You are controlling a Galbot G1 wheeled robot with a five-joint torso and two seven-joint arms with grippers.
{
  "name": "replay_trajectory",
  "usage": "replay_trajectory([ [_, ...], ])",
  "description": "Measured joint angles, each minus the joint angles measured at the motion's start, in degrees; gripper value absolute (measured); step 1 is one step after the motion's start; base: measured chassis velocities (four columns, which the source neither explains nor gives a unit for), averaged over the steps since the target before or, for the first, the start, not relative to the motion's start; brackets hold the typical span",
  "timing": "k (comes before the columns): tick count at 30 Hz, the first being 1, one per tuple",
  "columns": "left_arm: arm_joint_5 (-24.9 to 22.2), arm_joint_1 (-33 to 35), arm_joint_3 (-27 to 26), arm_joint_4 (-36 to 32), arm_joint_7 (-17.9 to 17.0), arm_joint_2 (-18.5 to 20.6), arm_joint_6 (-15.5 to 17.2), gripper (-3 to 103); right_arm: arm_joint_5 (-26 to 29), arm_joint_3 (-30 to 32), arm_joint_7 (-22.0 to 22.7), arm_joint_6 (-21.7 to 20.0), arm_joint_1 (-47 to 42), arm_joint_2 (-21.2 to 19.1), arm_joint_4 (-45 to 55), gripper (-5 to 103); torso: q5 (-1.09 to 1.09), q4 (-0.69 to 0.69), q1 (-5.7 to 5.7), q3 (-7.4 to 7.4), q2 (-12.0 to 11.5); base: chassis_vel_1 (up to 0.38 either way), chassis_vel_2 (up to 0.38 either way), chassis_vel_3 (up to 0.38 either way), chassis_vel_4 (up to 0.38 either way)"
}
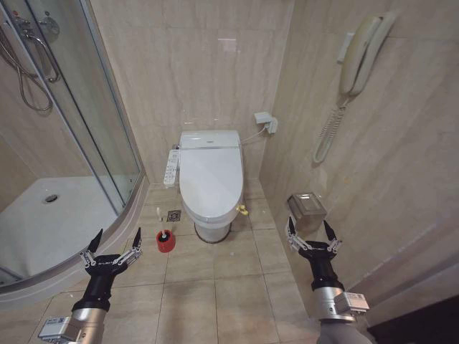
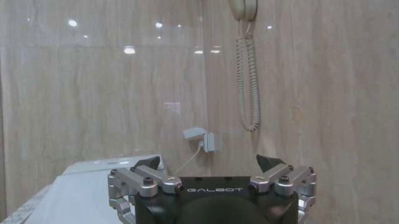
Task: Open the toilet lid, clean the toilet bowl with a toilet brush, close the toilet lid, and flush.
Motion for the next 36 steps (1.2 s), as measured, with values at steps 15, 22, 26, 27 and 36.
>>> replay_trajectory([
  [15, 0.0, -0.05, 0.0, 0.0, 0.0, 0.0, 0.0, 100, 0.0, 0.0, 0.0, 0.0, 0.06, 0.0, 0.0, 100, 0.0, 0.01, 0.07, 0.03, -0.03, -0.001, -0.004, 0.008, -0.004],
  [22, 0.0, -0.04, 0.0, 0.0, 0.0, 0.0, 0.0, 100, 0.0, 0.0, 0.0, 0.0, 0.05, 0.0, 0.0, 100, 0.0, 0.01, 0.05, 0.02, -0.03, 0.0, 0.0, 0.0, 0.0],
  [26, 0.0, -0.04, 0.0, 0.0, 0.0, 0.0, 0.0, 100, 0.0, 0.0, 0.0, 0.0, 0.05, 0.0, 0.0, 100, 0.0, 0.01, 0.05, 0.02, -0.03, 0.0, 0.0, 0.0, 0.0],
  [27, 0.0, -0.04, 0.0, 0.0, 0.0, 0.0, 0.0, 100, 0.0, 0.0, 0.0, 0.0, 0.05, 0.0, 0.0, 100, 0.0, 0.01, 0.05, 0.02, -0.03, 0.0, 0.0, 0.0, 0.0],
  [36, 0.0, -0.04, 0.0, 0.0, 0.0, 0.0, 0.0, 100, 0.0, 0.0, 0.0, 0.0, 0.05, 0.0, 0.0, 100, 0.0, 0.01, 0.05, 0.02, -0.02, 0.0, 0.0, 0.0, 0.0],
])
